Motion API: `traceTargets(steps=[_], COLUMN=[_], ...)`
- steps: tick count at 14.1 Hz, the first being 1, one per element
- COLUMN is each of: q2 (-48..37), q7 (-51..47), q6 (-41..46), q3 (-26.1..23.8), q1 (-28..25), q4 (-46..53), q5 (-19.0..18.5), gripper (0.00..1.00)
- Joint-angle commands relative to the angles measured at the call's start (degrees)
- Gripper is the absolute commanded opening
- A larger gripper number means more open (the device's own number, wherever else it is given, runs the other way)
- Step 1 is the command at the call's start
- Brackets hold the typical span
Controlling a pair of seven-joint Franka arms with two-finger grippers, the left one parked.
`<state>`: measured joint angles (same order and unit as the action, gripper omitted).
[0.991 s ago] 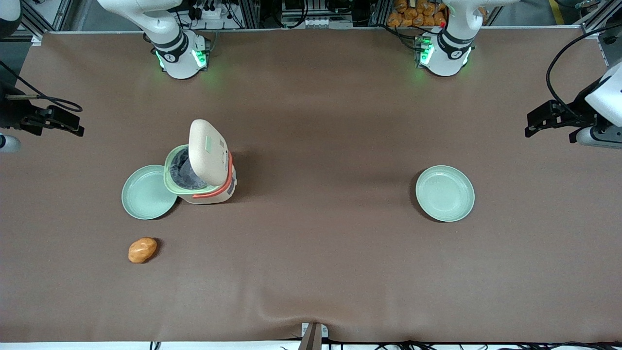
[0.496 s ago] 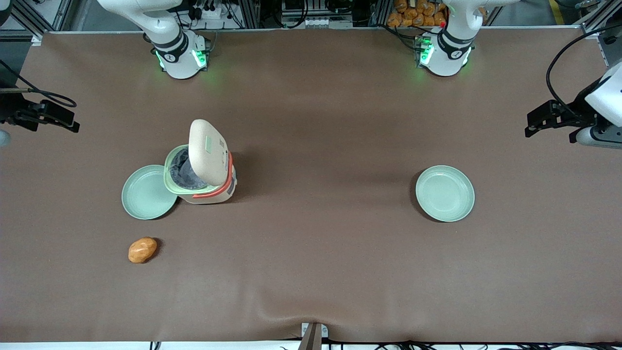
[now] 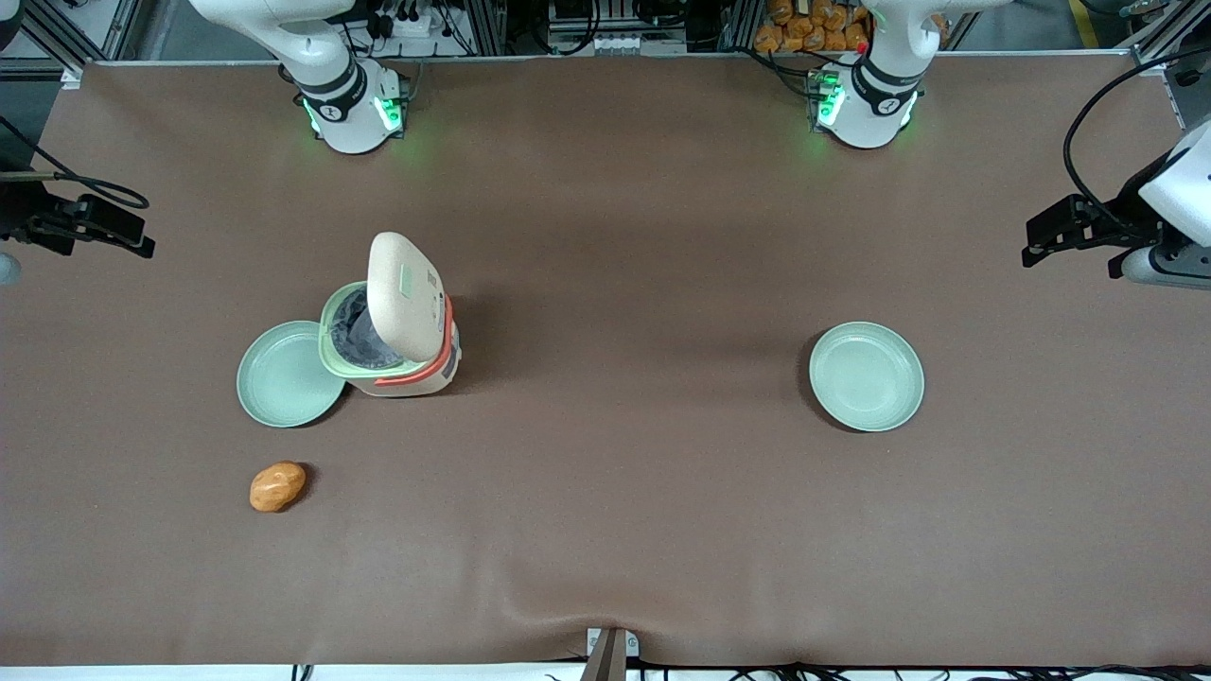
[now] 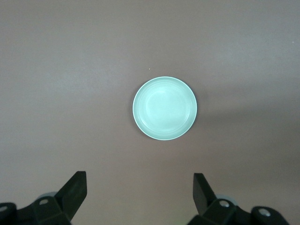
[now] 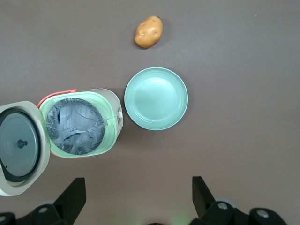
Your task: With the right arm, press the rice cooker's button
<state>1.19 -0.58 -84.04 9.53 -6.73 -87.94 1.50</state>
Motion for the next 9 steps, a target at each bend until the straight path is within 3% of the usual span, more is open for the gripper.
traceTargets(steps=[1,4,9], q2=[-0.5,-0.5,-0.5], q7=[-0.6,-0.3,-0.5], q6=[0.3,0.0,0.0], q3=[-0.4,-0.5,-0.5], q1=[0.6,0.6,0.6], q4=[0.0,0.0,0.0], q5=[-0.1,-2.2,-2.2], gripper=[1.00,1.00,1.00])
